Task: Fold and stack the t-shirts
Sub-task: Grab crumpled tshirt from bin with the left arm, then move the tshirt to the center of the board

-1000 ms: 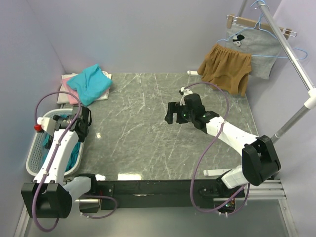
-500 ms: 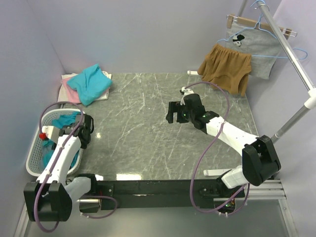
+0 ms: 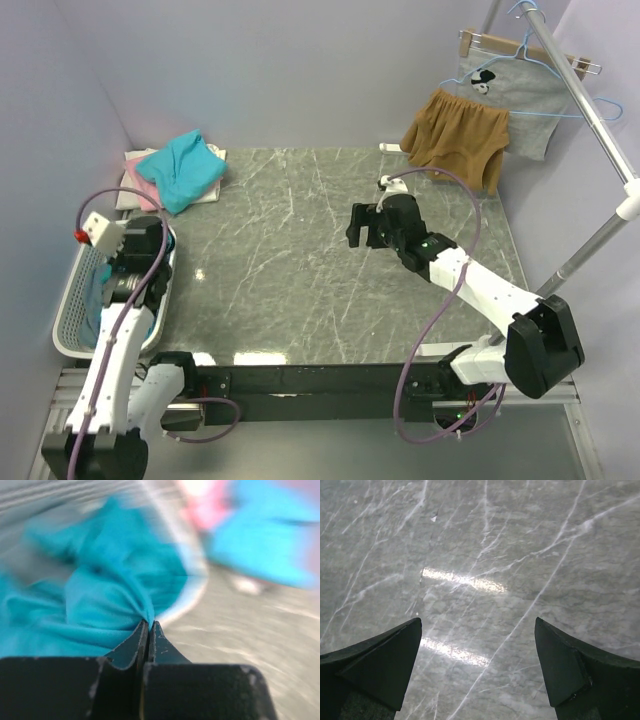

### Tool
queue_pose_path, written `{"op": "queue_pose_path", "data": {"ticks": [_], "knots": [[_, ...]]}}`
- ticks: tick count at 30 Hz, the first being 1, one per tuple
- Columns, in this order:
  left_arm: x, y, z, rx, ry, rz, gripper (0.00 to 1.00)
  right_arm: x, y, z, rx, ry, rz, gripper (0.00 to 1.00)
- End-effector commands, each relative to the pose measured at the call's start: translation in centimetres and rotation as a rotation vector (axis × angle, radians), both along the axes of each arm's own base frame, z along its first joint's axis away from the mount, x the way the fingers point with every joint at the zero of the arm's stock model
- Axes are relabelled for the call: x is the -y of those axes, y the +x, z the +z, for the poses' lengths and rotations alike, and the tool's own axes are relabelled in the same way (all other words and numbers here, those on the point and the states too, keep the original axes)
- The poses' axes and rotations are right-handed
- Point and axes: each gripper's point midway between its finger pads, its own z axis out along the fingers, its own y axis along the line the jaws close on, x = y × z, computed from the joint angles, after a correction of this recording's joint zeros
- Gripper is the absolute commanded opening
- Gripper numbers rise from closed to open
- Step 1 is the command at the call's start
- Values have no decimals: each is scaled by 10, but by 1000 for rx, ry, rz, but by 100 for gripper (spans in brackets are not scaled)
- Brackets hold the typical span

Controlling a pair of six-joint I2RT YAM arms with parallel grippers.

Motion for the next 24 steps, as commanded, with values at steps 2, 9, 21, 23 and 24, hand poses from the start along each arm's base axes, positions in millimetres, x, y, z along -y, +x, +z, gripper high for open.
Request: {"op": "queue_pose_path", "data": {"ticks": [2,9,21,23,24], "knots": [[69,46,159,471,78,-523,1,18,8,15,89,-4,-112,100],[136,58,249,609,132,-939,1,38,9,30,154,-5,-207,100],[220,30,343,860,189,-1368,1,60,3,38,208,30,-293,100],[245,30,333,855,147,-1461,1,65,3,39,210,35,-322,100],[254,32,325,840,129,-1486,1,66,3,38,210,33,-330,100]]}}
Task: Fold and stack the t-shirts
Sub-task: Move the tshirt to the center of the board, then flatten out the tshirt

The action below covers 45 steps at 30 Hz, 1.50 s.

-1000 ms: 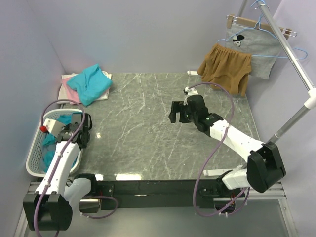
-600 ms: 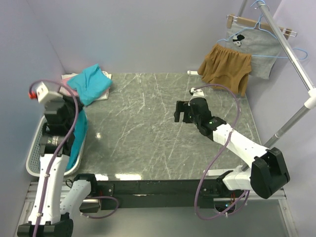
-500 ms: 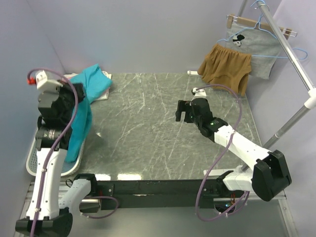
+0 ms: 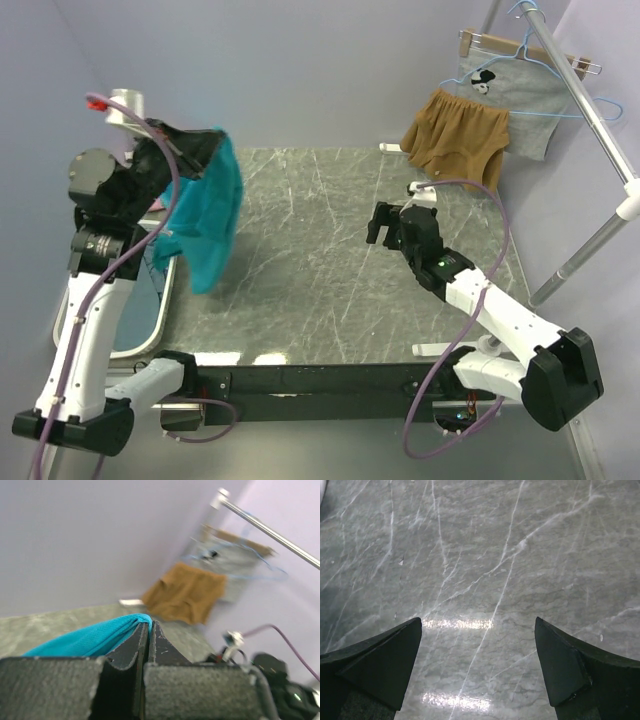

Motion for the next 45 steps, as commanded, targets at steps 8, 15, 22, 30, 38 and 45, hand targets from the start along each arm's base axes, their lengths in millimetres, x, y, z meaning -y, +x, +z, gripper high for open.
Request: {"op": "queue_pose_path", "data": {"ticks": [8,15,22,30,38,45], "knots": [[123,13,-171,-209,105,-261,9,22,-2,14,57,100,-124,100],[183,18,-299,-413,272,-238,99,7,-5,17,33,139,-41,100],[122,69,-297,-432,272,208,99,-42,-4,2,-62,202,178,100],[20,124,-332,-583,221,431,99,-72,26,-71,-277,124,245,100],[2,101,-386,-722,260,445,99,-118,19,-99,-347,36,413,100],[6,83,-427,-826,318,386,99,-131,22,-127,-419,-155,449,100]]}}
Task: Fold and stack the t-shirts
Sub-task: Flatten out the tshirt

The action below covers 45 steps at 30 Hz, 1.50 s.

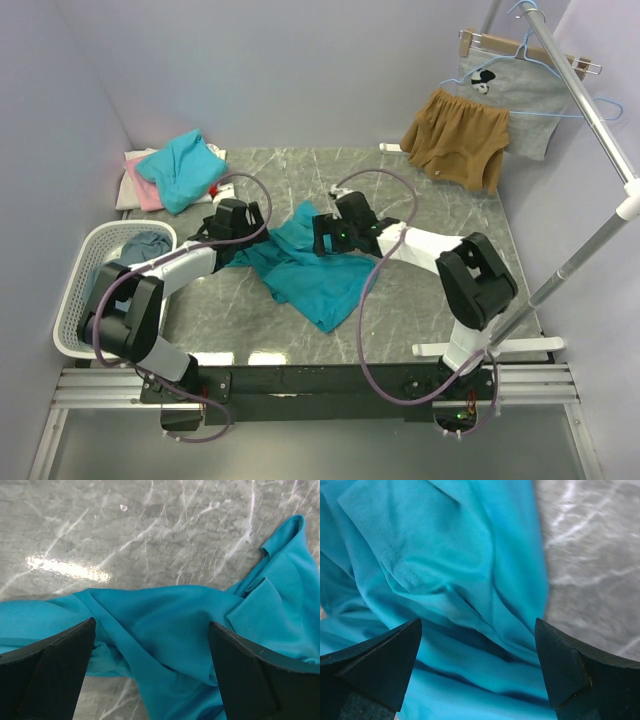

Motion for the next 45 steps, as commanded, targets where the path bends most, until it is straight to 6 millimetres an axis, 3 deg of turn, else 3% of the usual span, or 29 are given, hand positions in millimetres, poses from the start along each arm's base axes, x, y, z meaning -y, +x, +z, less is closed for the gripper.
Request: {"op": "queue_pose_path", "data": {"ticks": [1,5,8,11,12,13,14,16,17,18,20,21,23,24,25,26,28,29,31,32,37,39,43,45], "knots": [[11,-1,-11,-36,-31,-39,100,-2,5,-12,7,-137,46,100],[16,-4,-25,-68,-44,-53,100,-9,6,-14,-1,-151,63,99],[19,-3,-35,-85,-51,-68,92,-15,8,-16,-3,-158,79,84],[22,-3,-46,-104,-57,-76,29,-22,14,-17,-3,-157,100,49],[22,-4,-51,-110,-57,-73,1,-23,15,-17,-6,-158,100,24],[23,-3,-51,-109,-56,-76,1,-23,16,-16,-5,-164,95,7],[24,-3,-51,-110,-57,-85,1,-18,20,-12,14,-176,66,0],[25,-3,-44,-102,-59,-101,1,-13,25,13,78,-159,29,0],[27,-4,-40,-96,-63,-107,1,-5,21,16,90,-168,8,0],[27,-3,-23,-62,-74,-113,1,5,24,46,161,-154,-41,0],[26,-8,-5,-38,-75,-126,1,22,15,85,250,-119,-97,0],[25,-7,23,21,-90,-129,1,31,12,98,281,-109,-128,0],[22,-16,45,43,-88,-139,1,49,-2,133,352,-67,-171,0],[22,-19,76,108,-107,-147,1,58,-6,144,378,-58,-205,0],[19,-22,90,132,-107,-146,1,66,-13,150,384,-61,-218,0],[17,-29,115,186,-124,-148,1,75,-22,170,422,-29,-235,0],[12,-41,136,209,-133,-148,1,90,-35,181,432,-33,-267,0],[8,-48,156,253,-147,-141,1,99,-42,198,462,-6,-290,0],[3,-60,169,262,-164,-123,1,109,-53,208,475,7,-308,0],[0,-67,185,302,-182,-118,1,117,-62,224,505,39,-321,0],[-8,-98,221,351,-228,-128,1,134,-90,273,586,152,-330,0],[-11,-112,244,405,-247,-144,1,140,-101,292,624,195,-326,0],[-4,-139,272,444,-265,-254,1,150,-119,333,704,261,-308,0],[1,-152,284,465,-301,-300,1,151,-124,344,725,274,-292,0]]}}
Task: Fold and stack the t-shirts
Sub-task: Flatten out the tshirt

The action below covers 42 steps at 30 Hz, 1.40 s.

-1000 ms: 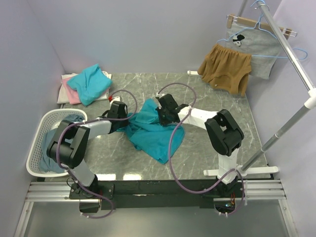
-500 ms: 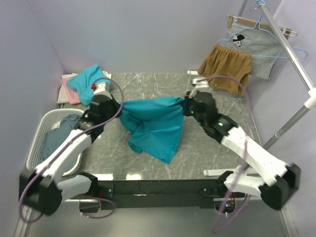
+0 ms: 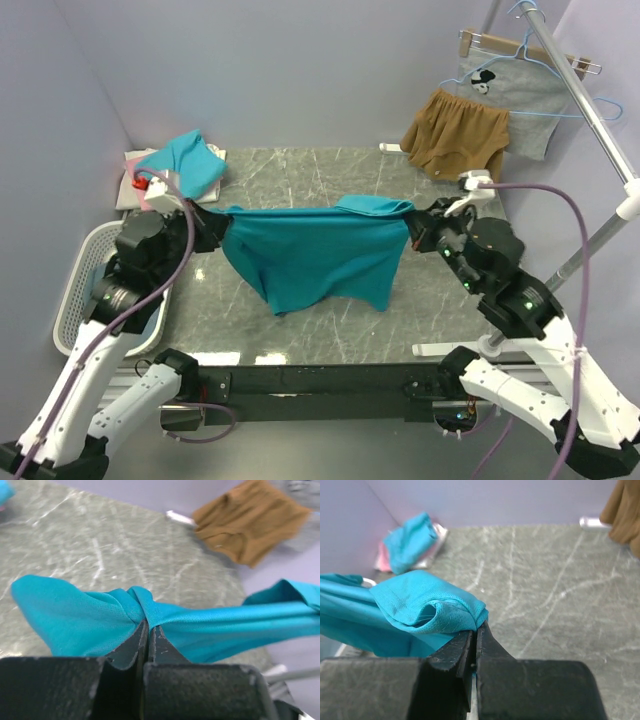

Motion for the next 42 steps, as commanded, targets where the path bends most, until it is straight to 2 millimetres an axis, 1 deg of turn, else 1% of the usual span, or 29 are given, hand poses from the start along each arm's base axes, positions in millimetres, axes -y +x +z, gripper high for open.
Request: {"op": "queue_pose_path", "data": {"ticks": [1,2,4,5,7,8,10,11,12,16,18,21,22,23,24,25,26,27,29,30,33,34,35,36,38,39,40,41,42], "knots": [[0,-28,34,70,-26,-68,1,21,-14,52,116,34,-33,0],[1,-31,31,65,-35,-77,1,21,-12,51,112,29,-39,0],[2,-30,20,29,-55,-70,12,18,-6,46,104,11,-41,0],[4,-27,-2,-16,-44,-72,20,14,3,34,71,-14,-54,0],[0,-15,-22,-48,-48,-11,20,11,17,13,20,-51,-91,0],[-2,-9,-48,-105,-35,15,12,5,26,-3,-20,-76,-103,0],[-6,3,-65,-126,-31,69,1,0,37,-24,-48,-97,-119,0],[-5,9,-80,-149,-24,78,1,-3,42,-31,-59,-105,-122,0],[-4,15,-80,-138,-25,87,1,-6,47,-32,-49,-104,-122,0],[6,52,-54,-113,29,84,1,-2,67,-7,1,-145,-192,0],[19,74,-39,-104,42,51,1,15,71,8,20,-191,-279,0],[50,100,-15,-53,9,-64,1,39,65,50,89,-181,-368,0],[66,111,-26,-88,6,-124,1,48,57,65,124,-155,-382,0],[85,114,-1,-38,-30,-211,1,53,52,76,152,-151,-389,0],[100,116,3,-29,-34,-262,1,57,46,92,185,-125,-390,0],[116,126,-11,-63,-22,-298,1,62,37,104,214,-97,-383,0],[131,128,9,-26,-30,-350,1,61,33,112,231,-87,-361,0],[151,125,9,-22,-14,-411,1,54,28,126,258,-66,-305,0],[180,133,3,-41,-7,-486,1,39,26,133,267,-46,-224,0],[192,132,-1,-51,-5,-507,1,21,24,137,279,-34,-128,0],[202,138,-22,-87,-11,-488,1,-27,33,118,220,-26,57,0],[193,136,-38,-113,-4,-444,1,-54,36,102,178,-34,158,0],[185,138,-44,-120,1,-393,1,-70,38,90,142,-23,212,0],[162,148,-53,-131,31,-254,1,-86,41,69,99,-28,255,0],[128,141,-69,-159,70,-124,1,-125,38,29,2,-32,380,0],[109,142,-75,-175,81,-58,1,-138,38,-2,-56,-51,404,0],[84,134,-87,-203,106,26,3,-158,32,-30,-118,-81,440,0],[70,130,-95,-219,111,67,10,-167,28,-51,-171,-80,447,0],[50,130,-100,-231,104,122,14,-176,18,-84,-237,-108,477,0]]}}
